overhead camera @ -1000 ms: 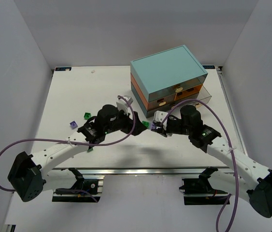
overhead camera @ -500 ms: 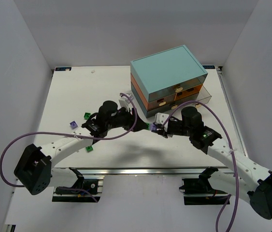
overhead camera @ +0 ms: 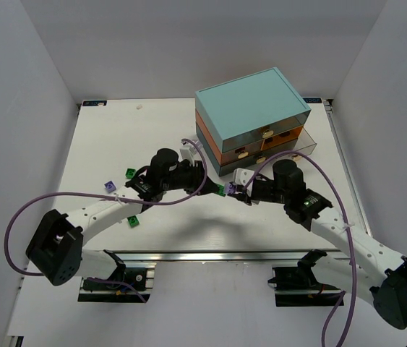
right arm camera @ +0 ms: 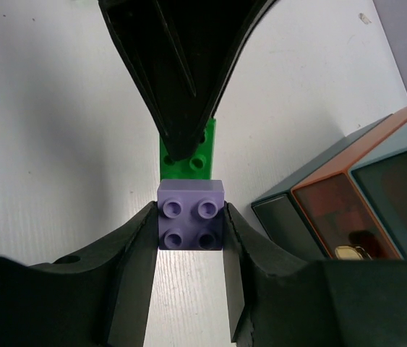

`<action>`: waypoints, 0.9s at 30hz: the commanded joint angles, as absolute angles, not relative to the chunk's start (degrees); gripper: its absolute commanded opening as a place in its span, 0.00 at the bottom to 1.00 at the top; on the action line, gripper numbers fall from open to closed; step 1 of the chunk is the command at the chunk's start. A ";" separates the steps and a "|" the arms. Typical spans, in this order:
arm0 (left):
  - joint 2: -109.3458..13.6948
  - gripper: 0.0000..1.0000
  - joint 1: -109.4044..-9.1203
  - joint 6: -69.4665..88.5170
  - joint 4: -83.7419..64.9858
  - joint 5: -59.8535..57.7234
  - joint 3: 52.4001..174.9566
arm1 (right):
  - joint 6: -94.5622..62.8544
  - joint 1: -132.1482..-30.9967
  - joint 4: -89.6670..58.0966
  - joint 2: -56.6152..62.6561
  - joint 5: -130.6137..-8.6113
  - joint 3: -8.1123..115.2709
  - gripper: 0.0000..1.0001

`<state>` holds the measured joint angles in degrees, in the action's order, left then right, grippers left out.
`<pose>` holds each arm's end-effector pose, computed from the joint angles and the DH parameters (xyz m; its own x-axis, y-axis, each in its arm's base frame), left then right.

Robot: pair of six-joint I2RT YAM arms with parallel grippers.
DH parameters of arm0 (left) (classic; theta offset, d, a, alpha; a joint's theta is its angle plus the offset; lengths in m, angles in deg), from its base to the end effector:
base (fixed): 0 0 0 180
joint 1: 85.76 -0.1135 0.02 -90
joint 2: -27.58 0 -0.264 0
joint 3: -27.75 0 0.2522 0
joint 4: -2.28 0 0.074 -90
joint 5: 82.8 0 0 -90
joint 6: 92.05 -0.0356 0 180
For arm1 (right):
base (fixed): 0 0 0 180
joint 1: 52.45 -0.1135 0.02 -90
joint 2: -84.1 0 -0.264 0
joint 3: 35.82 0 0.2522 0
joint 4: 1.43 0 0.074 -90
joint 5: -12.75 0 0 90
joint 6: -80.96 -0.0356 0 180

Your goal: Sort the legos into containers by color

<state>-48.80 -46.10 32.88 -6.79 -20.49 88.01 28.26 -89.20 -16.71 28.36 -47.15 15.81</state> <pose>0.2170 -0.2014 0.2551 -0.7776 -0.0139 -0.6286 0.5411 0.4944 -0.6803 0.1670 0.1470 0.2788 0.3318 -0.4066 -0.8513 -0.8745 0.2059 -0.4392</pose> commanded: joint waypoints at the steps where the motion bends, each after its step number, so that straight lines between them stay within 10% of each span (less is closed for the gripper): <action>1: -46.95 0.00 -47.53 31.52 -10.77 -17.16 90.55 | 28.05 -87.78 -13.87 30.66 -47.89 16.35 0.00; 22: -54.93 0.00 -52.45 24.32 -35.12 3.15 91.60 | 26.38 -76.62 -9.40 23.20 -88.41 24.52 0.00; 27: -56.62 0.15 -52.45 23.96 -35.83 2.98 91.61 | 27.35 -75.30 -8.69 18.10 -90.34 26.98 0.00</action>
<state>-56.65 -52.38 25.26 -33.96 1.92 90.48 26.38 -76.02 -13.12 19.33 -86.34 23.20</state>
